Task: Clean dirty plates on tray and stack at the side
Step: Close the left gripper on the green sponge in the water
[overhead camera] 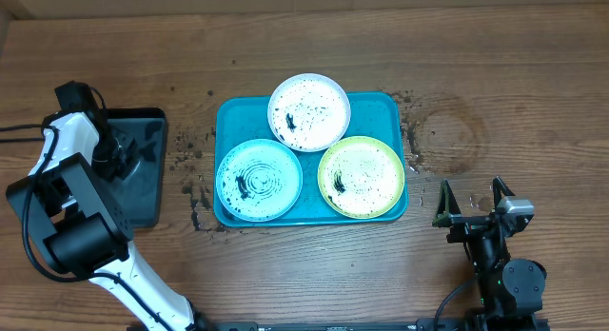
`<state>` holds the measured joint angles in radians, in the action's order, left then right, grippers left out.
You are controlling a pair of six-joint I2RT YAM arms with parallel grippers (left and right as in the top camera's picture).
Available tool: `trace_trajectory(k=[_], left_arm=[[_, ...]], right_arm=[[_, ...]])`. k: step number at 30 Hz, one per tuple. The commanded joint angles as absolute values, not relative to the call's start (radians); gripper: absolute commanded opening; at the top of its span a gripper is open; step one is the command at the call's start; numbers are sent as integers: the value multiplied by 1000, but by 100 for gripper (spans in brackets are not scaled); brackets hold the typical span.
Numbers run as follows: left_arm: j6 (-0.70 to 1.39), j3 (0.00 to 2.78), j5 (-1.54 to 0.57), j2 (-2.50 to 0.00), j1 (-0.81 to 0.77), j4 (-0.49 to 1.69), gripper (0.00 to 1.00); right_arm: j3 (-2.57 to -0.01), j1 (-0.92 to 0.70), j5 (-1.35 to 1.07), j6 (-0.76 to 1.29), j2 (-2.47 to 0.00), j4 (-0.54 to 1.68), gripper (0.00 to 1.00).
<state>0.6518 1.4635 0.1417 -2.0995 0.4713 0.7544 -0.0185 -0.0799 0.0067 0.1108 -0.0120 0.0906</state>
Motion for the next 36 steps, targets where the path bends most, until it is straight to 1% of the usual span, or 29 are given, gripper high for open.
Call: trace_trajectory(k=[1, 3, 4, 5, 7, 8, 9, 10, 11, 12, 17, 21, 22, 23, 24, 25, 26, 27, 31, 32, 33, 34, 35, 36], left_arm=[[630, 1476, 157, -2131, 471, 757, 27], [601, 1477, 167, -2131, 471, 756, 11], [585, 1477, 167, -2131, 471, 755, 6], [570, 1477, 167, -2131, 471, 754, 4], [554, 1477, 167, -2131, 471, 754, 5], [553, 1477, 168, -2131, 471, 751, 16], [553, 1477, 167, -2131, 471, 746, 37], [553, 1477, 167, -2131, 471, 738, 70], [553, 1477, 168, -2131, 471, 728, 86], [553, 1477, 168, -2131, 471, 717, 100], [553, 1477, 241, -2131, 472, 661, 100], [553, 1477, 255, -2131, 472, 645, 100], [553, 1477, 255, -2131, 472, 645, 98], [553, 1477, 255, -2131, 472, 645, 84], [553, 1477, 255, -2131, 472, 650, 53], [553, 1477, 255, -2131, 472, 654, 31], [553, 1477, 255, -2132, 472, 658, 14], [553, 1477, 254, -2131, 472, 662, 4], [553, 1477, 239, -2131, 471, 688, 4], [553, 1477, 236, -2131, 471, 697, 7], [553, 1477, 234, -2131, 471, 707, 19], [553, 1477, 223, -2131, 471, 722, 45], [553, 1477, 179, -2131, 471, 753, 98], [553, 1477, 152, -2131, 471, 768, 100]], right_arm=[[-8, -76, 6, 107, -3, 84, 100], [-8, -76, 6, 107, -3, 84, 100], [-8, -76, 6, 107, -3, 84, 100], [-8, -76, 6, 107, -3, 84, 100], [-8, -76, 6, 107, -3, 84, 100], [-8, -76, 6, 107, -3, 84, 100], [-8, -76, 6, 107, -3, 84, 100], [-8, -76, 6, 107, -3, 84, 100], [-8, -76, 6, 107, -3, 84, 100], [-8, -76, 6, 107, -3, 84, 100], [-8, -76, 6, 107, -3, 84, 100], [-8, -76, 6, 107, -3, 84, 100], [-8, -76, 6, 107, -3, 84, 100], [-8, -76, 6, 107, -3, 84, 100], [-8, -76, 6, 107, -3, 84, 100], [-8, -76, 6, 107, -3, 84, 100], [-8, -76, 6, 107, -3, 84, 100], [-8, -76, 6, 107, -3, 84, 100], [-8, -76, 6, 107, -3, 84, 100], [-8, -76, 6, 107, -3, 84, 100], [-8, -76, 6, 107, -3, 84, 100], [-8, -76, 6, 107, -3, 84, 100], [-8, -76, 6, 107, -3, 84, 100], [-8, -76, 6, 107, -3, 84, 100]])
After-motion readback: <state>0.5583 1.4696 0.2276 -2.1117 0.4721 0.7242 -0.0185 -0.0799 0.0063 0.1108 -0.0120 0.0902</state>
